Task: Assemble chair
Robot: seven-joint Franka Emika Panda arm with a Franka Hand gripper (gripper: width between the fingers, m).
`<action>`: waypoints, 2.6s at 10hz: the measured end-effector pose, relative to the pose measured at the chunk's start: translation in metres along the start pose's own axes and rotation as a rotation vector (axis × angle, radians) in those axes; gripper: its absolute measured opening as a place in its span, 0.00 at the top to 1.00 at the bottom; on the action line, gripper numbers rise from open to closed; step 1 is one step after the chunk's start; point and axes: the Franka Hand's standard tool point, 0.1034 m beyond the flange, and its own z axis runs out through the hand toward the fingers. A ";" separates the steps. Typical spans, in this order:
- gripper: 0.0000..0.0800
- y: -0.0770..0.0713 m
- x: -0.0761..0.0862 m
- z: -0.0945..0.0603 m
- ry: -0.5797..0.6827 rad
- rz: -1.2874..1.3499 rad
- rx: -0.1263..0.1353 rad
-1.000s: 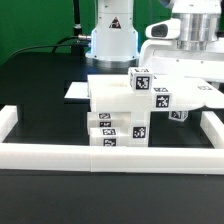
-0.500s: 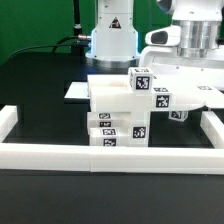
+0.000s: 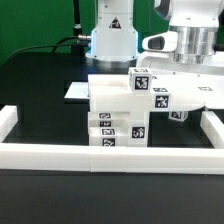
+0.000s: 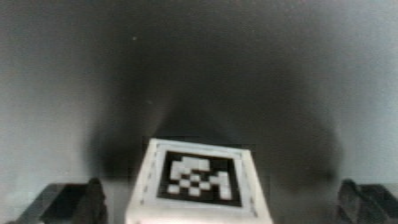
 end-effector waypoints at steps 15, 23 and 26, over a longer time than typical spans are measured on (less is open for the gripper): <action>0.66 0.044 0.015 -0.121 -0.077 -0.037 0.077; 0.66 0.055 0.094 -0.149 0.089 -0.178 0.101; 0.66 0.074 0.094 -0.114 0.061 -0.255 0.042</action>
Offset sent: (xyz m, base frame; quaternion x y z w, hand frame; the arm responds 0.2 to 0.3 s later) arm 0.0000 0.0000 0.0000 0.0000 0.0000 0.0000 1.0000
